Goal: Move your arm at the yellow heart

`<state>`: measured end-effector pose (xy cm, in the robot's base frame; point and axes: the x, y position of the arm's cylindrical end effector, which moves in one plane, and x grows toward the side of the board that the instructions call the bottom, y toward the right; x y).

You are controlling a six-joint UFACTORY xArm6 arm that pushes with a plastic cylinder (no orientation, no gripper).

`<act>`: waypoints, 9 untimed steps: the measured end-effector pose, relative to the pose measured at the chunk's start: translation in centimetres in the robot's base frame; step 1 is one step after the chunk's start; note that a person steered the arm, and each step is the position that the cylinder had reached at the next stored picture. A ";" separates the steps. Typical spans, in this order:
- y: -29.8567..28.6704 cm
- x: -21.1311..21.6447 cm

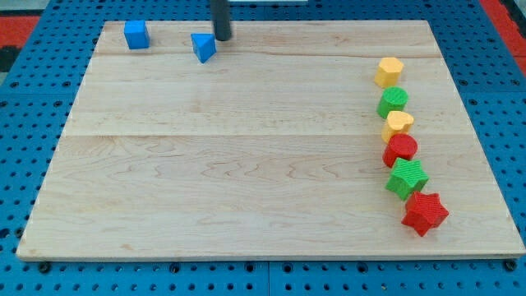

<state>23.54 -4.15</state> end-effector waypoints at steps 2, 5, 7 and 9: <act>-9.8 1.9; -10.4 1.5; -10.3 1.5; -9.7 1.5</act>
<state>25.02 -13.89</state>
